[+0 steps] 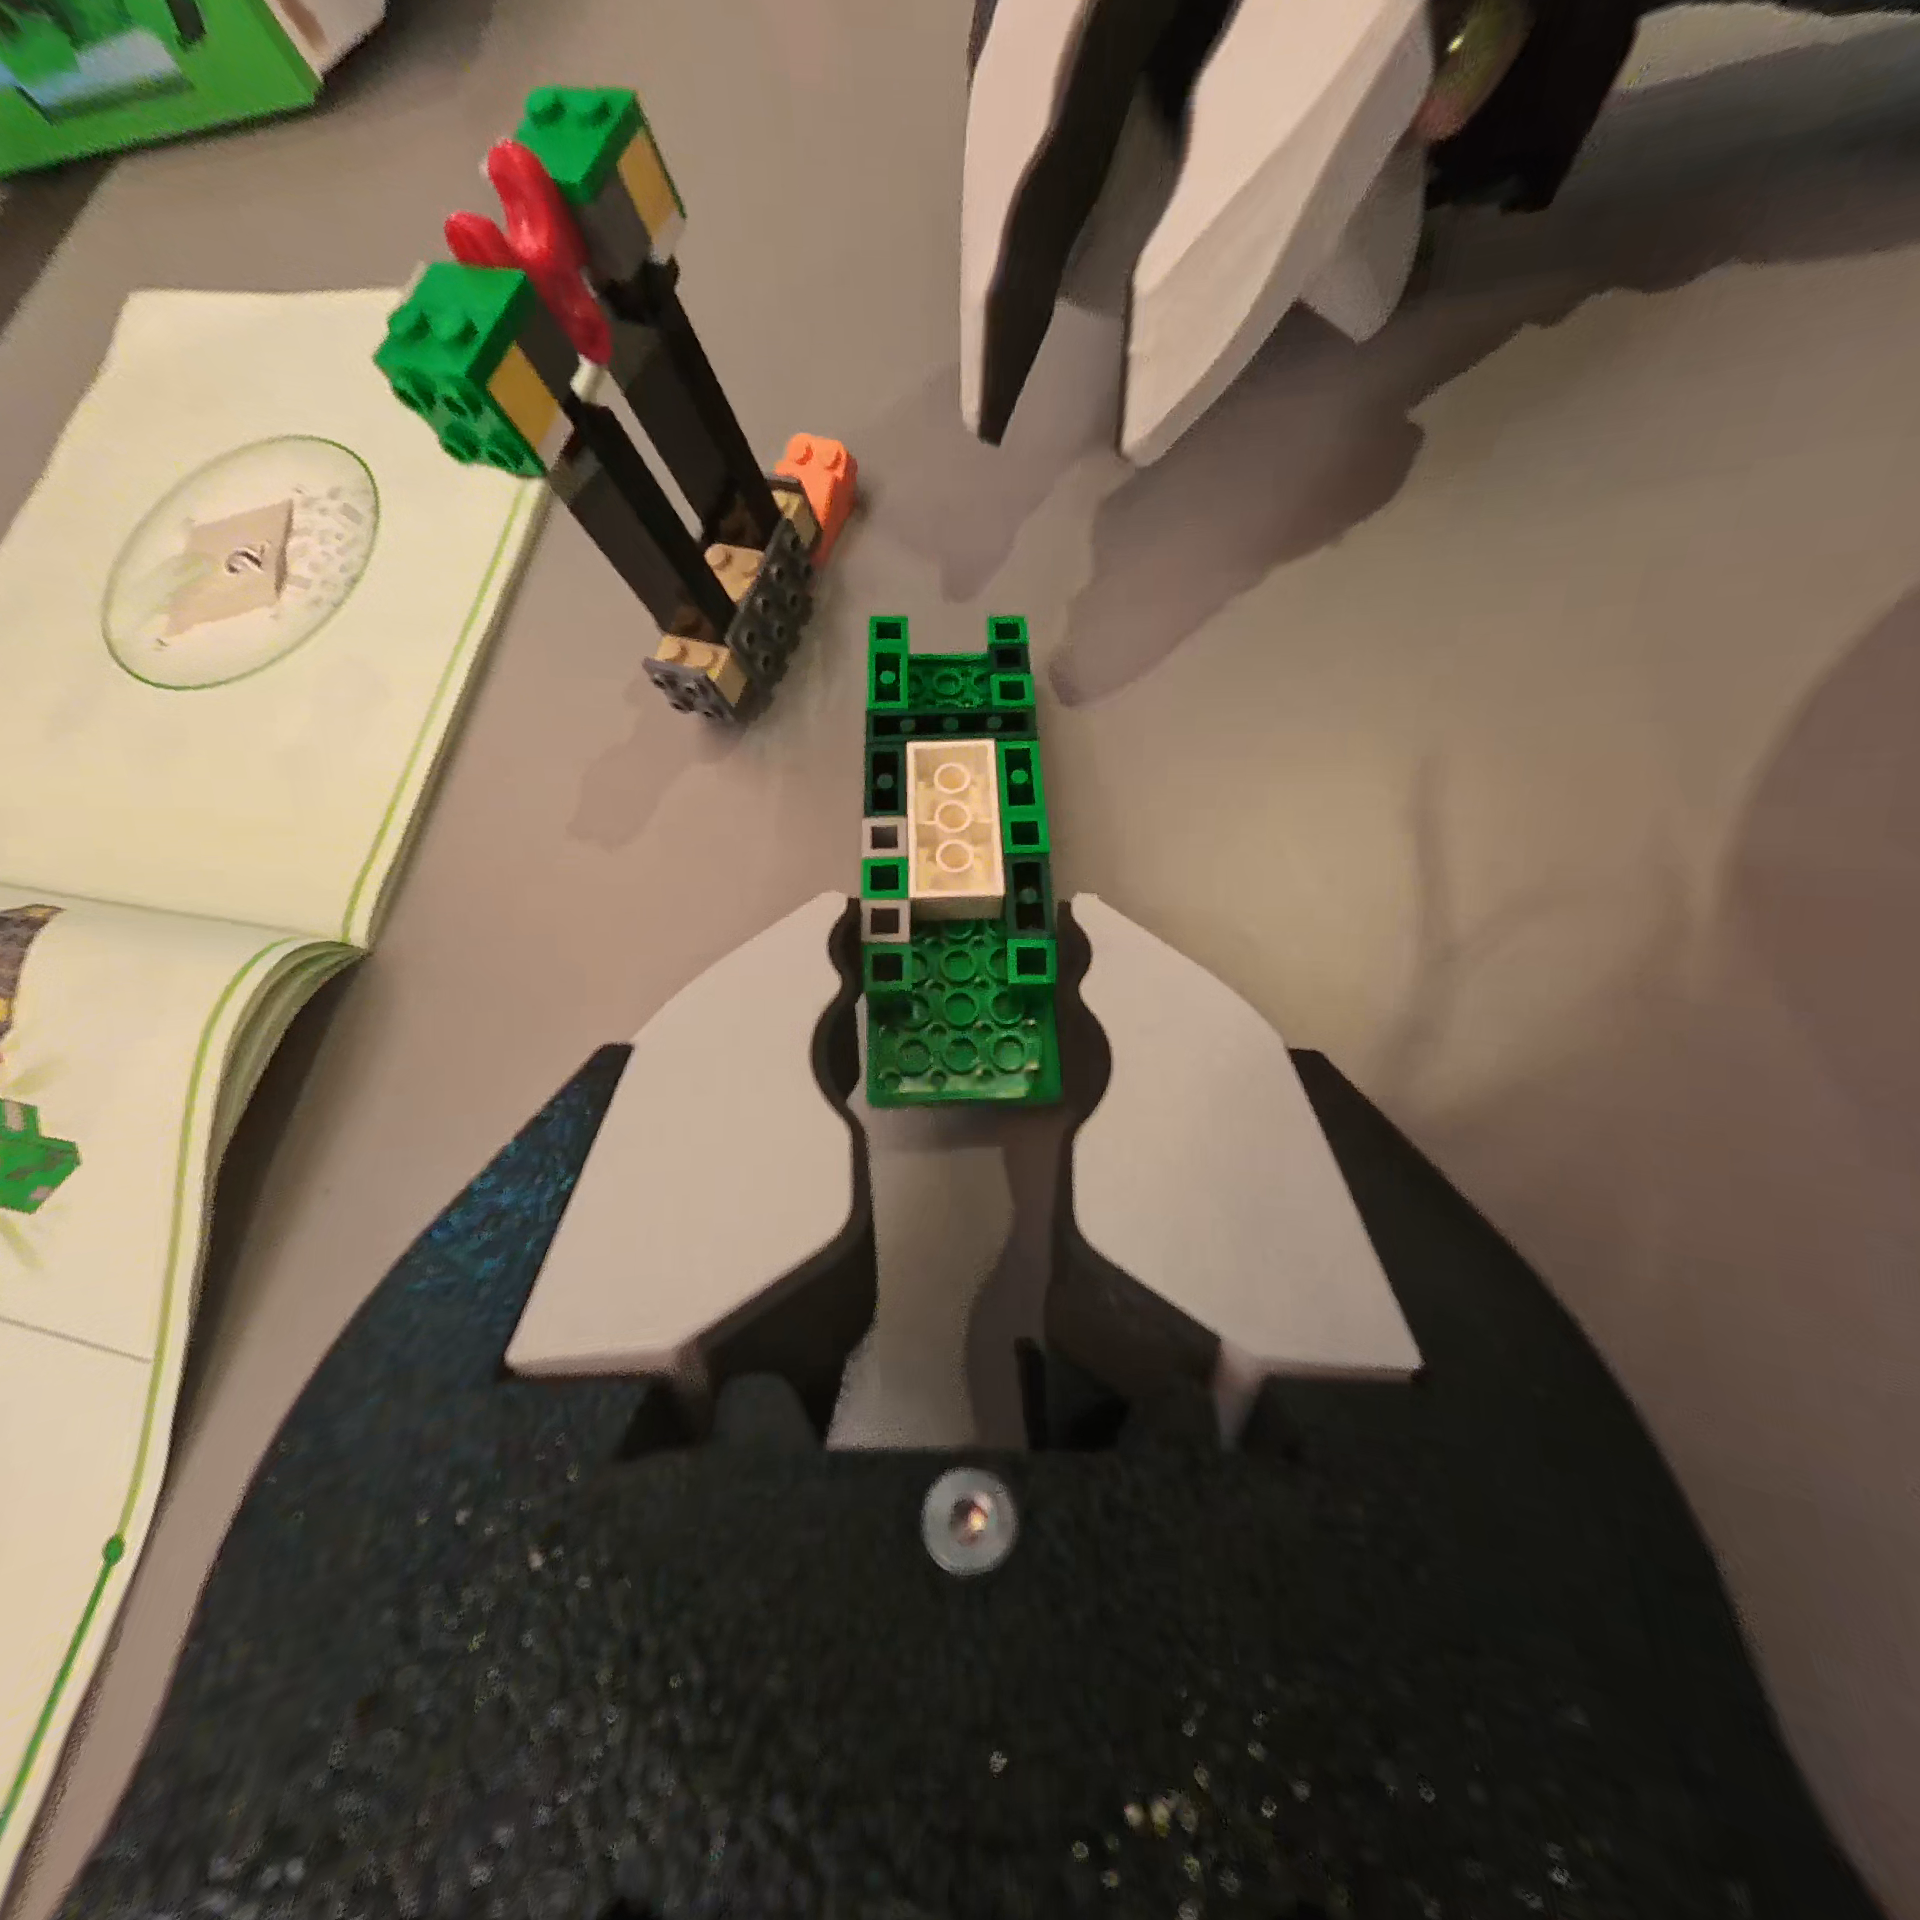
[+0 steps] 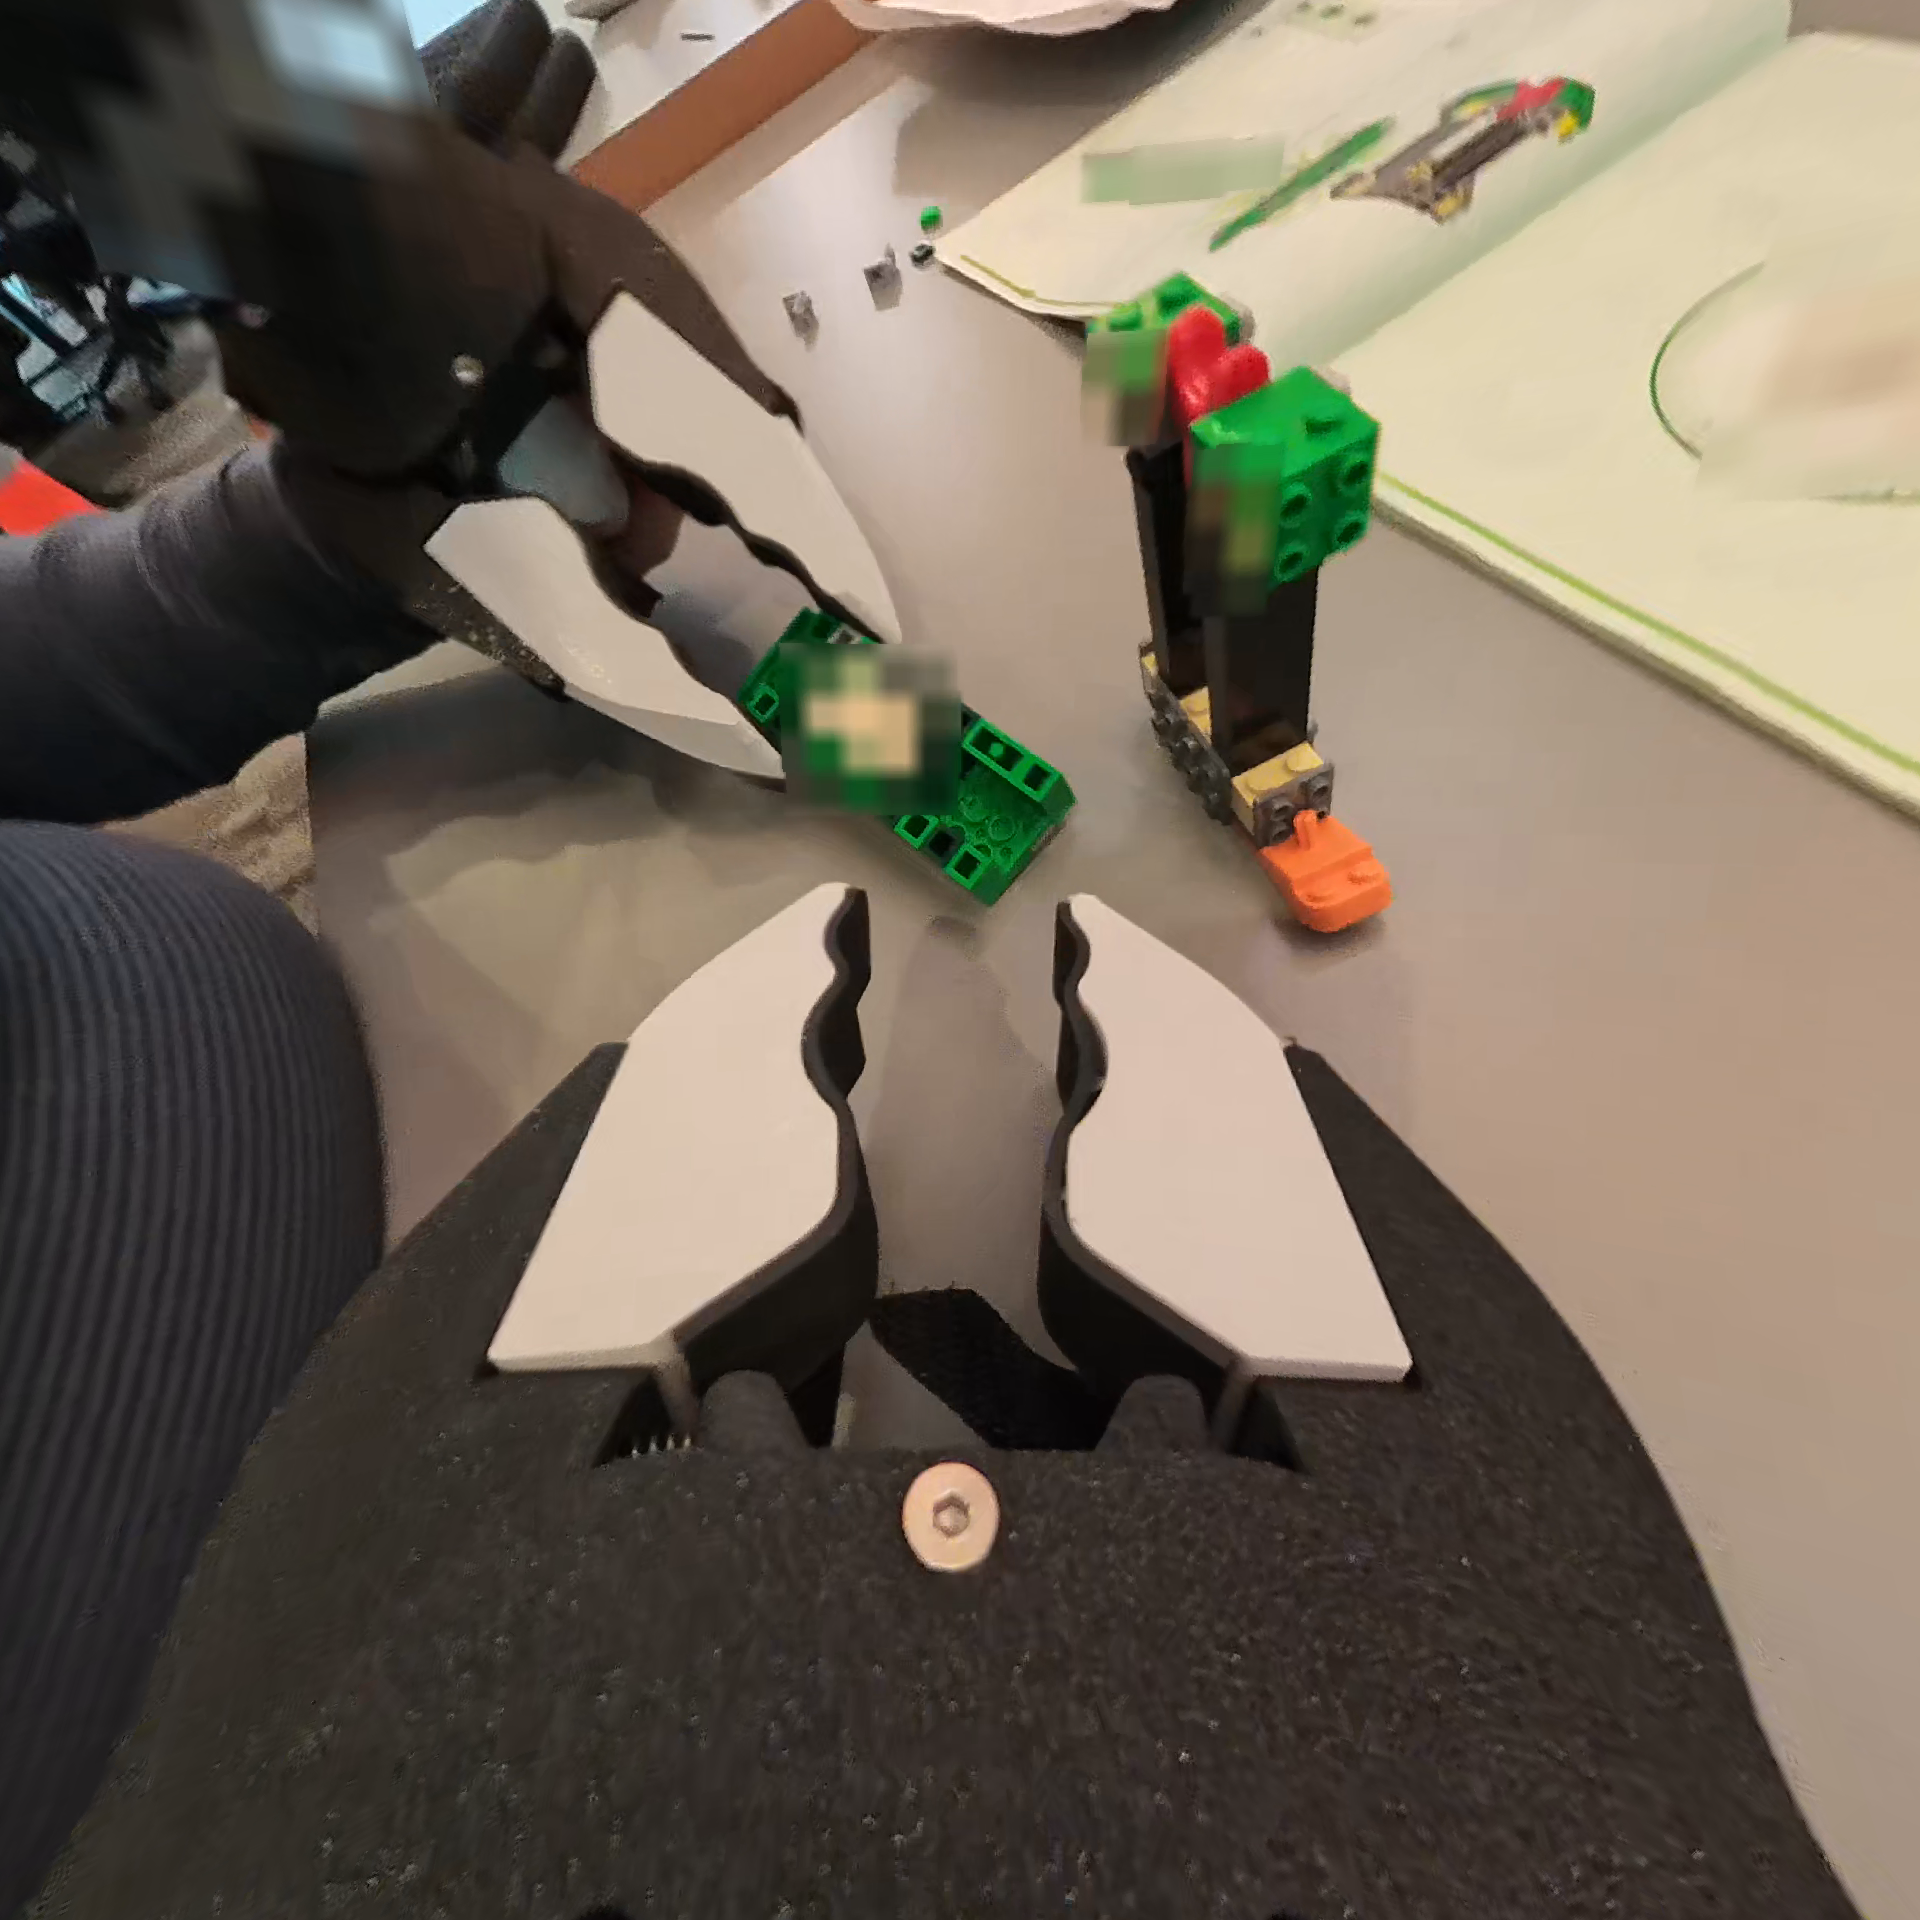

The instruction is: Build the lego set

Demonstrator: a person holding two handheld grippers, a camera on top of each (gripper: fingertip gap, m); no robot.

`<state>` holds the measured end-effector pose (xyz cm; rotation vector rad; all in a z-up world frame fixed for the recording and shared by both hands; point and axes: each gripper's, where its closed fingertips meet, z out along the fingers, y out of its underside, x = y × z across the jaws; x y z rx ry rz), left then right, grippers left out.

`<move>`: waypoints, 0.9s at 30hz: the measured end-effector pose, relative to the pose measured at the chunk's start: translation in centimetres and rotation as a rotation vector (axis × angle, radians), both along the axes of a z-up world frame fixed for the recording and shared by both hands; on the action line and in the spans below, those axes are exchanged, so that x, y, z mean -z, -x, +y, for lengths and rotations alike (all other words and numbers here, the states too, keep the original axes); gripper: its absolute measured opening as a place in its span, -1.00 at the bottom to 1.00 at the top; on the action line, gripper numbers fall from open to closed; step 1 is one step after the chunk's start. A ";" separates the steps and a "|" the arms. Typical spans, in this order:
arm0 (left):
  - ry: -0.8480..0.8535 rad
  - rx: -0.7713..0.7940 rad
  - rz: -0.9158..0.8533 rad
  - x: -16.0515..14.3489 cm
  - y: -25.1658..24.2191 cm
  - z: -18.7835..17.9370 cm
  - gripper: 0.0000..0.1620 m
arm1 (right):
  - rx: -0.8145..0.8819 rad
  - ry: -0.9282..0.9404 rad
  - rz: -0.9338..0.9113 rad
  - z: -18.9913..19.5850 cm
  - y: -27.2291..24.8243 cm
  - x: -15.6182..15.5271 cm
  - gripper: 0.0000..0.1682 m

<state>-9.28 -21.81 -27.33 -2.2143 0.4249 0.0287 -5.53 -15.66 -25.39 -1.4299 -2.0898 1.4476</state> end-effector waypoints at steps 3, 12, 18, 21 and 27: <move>-0.046 0.024 0.046 -0.2 -0.1 -0.1 -0.57 | 0.025 0.093 -0.063 -0.3 0.3 0.3 -0.63; -0.206 0.076 0.112 -1.9 -0.4 -0.2 -0.59 | 0.041 0.309 -0.130 -1.1 1.4 -0.6 -0.66; -0.312 0.143 0.093 -3.3 -1.5 -0.4 -0.59 | 0.007 0.400 -0.160 -1.8 1.4 -1.1 -0.68; -0.379 0.164 0.086 -4.3 -2.0 -0.5 -0.59 | -0.016 0.464 -0.183 -2.2 1.1 -1.4 -0.71; -0.453 0.181 0.069 -5.7 -2.3 -0.7 -0.59 | -0.039 0.563 -0.199 -2.3 0.7 -2.2 -0.72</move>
